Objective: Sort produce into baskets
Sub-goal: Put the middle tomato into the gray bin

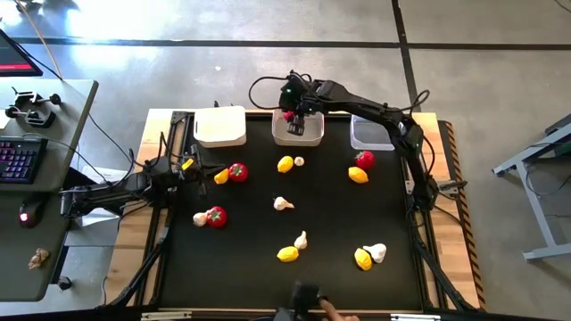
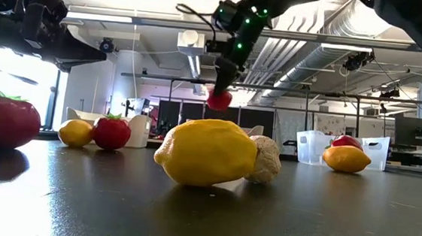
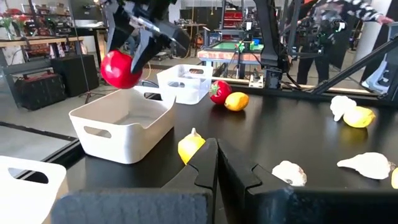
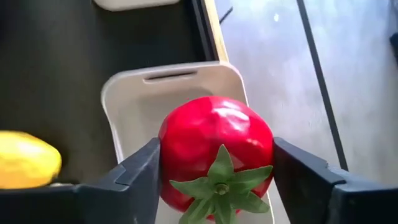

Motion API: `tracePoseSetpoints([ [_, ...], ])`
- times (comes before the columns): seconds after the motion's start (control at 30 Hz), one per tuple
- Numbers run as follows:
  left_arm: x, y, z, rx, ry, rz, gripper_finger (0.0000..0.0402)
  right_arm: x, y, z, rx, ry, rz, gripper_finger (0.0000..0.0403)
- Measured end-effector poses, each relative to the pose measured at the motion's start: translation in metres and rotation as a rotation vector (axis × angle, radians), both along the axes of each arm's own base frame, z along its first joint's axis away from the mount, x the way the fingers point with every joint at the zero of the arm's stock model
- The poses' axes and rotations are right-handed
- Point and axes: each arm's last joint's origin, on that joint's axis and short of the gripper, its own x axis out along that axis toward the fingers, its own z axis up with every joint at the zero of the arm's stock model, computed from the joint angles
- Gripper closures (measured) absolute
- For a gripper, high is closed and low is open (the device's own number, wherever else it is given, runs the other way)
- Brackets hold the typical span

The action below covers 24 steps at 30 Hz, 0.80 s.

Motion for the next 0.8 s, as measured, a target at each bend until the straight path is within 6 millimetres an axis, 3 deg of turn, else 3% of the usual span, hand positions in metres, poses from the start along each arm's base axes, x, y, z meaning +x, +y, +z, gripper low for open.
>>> tracePoseSetpoints([
  [0.13,0.000,0.000,0.000,0.008,0.005,-0.016,0.0402,0.000,0.001,0.002,-0.002,-0.014,-0.006,0.0173],
  [0.47,0.000,0.000,0.000,0.006,0.005,-0.017,0.0402,-0.012,-0.009,-0.021,0.047,0.081,-0.064,0.0174],
  [0.8,0.000,0.000,0.000,0.001,0.003,-0.016,0.0401,-0.037,-0.039,-0.049,0.173,0.089,-0.191,0.0172],
])
